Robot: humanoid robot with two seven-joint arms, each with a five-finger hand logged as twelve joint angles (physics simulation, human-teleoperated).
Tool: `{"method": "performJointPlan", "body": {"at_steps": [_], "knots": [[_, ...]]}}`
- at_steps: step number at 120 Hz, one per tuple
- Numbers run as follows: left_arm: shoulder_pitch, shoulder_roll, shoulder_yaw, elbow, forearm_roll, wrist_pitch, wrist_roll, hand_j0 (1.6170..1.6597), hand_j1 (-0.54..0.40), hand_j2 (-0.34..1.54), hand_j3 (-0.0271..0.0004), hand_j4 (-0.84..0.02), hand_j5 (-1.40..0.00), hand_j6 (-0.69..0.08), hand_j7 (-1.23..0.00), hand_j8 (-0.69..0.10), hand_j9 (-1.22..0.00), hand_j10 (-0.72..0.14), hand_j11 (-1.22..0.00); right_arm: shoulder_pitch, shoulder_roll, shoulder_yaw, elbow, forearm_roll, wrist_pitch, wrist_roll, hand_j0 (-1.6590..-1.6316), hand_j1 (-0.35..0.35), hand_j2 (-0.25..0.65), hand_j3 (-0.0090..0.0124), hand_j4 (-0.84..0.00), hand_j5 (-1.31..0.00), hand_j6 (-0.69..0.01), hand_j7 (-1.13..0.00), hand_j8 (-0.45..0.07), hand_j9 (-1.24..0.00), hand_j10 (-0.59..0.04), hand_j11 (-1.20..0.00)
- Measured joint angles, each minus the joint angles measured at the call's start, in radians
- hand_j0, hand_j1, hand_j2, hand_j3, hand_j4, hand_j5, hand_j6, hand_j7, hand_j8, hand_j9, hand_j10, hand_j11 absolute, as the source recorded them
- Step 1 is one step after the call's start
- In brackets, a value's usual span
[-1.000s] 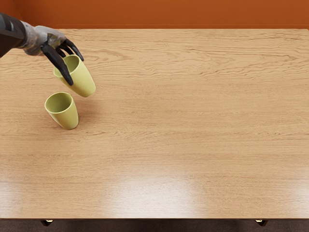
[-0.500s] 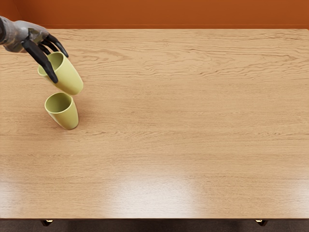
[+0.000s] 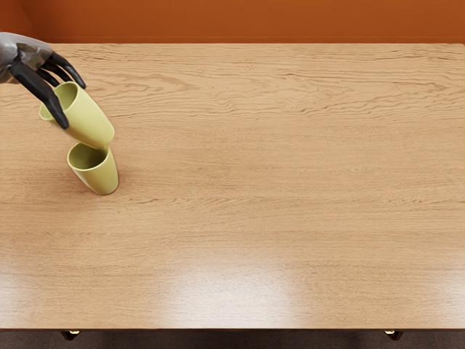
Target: Pick up cup and place in cup with left hand
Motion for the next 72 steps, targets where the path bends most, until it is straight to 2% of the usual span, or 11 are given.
{"method": "performJointPlan", "body": {"at_steps": [15,28,29,40,52,72], "knots": [[-0.005,0.009,0.008,-0.017,-0.011,0.000,0.000,1.6570,-0.222,0.83,0.0000,-0.627,-0.91,-0.371,-0.88,-0.334,-0.88,-0.492,-0.87,0.000,0.000,0.000,0.000,0.000,0.000,0.000,-1.6581,-0.314,-0.006,0.0000,-0.029,-0.04,-0.030,-0.04,-0.029,-0.04,-0.029,-0.04],[-0.034,0.030,0.023,-0.031,-0.032,0.000,0.000,1.6570,-0.238,0.86,0.0000,-0.628,-0.91,-0.377,-0.89,-0.319,-0.89,-0.469,-0.88,0.000,0.000,0.000,0.000,0.000,0.000,0.000,-1.6581,-0.314,-0.006,0.0000,-0.029,-0.04,-0.029,-0.04,-0.029,-0.04,-0.029,-0.04],[-0.035,0.035,0.024,-0.032,-0.034,0.000,0.000,1.6570,-0.241,0.86,0.0000,-0.623,-0.92,-0.371,-0.90,-0.298,-0.89,-0.466,-0.88,0.000,0.000,0.000,0.000,0.000,0.000,0.000,-1.6581,-0.314,-0.006,0.0000,-0.029,-0.04,-0.029,-0.04,-0.029,-0.04,-0.029,-0.04],[-0.041,0.060,0.036,-0.046,-0.042,0.000,0.000,1.6569,-0.242,0.85,0.0000,-0.615,-0.92,-0.364,-0.89,-0.323,-0.90,-0.467,-0.88,0.001,0.000,0.000,0.002,0.000,0.000,0.000,-1.6581,-0.314,-0.006,0.0000,-0.029,-0.04,-0.029,-0.04,-0.029,-0.04,-0.029,-0.04],[-0.042,0.072,0.045,-0.059,-0.046,-0.002,0.000,1.6571,-0.231,0.80,0.0000,-0.610,-0.91,-0.357,-0.90,-0.310,-0.90,-0.450,-0.88,0.004,0.000,0.000,0.003,-0.001,0.000,0.000,-1.6581,-0.314,-0.006,0.0000,-0.029,-0.04,-0.029,-0.04,-0.029,-0.04,-0.029,-0.04],[-0.042,0.079,0.051,-0.067,-0.048,-0.002,0.000,1.6571,-0.252,0.84,0.0000,-0.600,-0.92,-0.346,-0.91,-0.288,-0.91,-0.446,-0.88,0.007,0.000,0.000,0.003,-0.001,0.000,0.000,-1.6581,-0.314,-0.006,0.0000,-0.029,-0.04,-0.029,-0.04,-0.029,-0.04,-0.029,-0.04]]}}
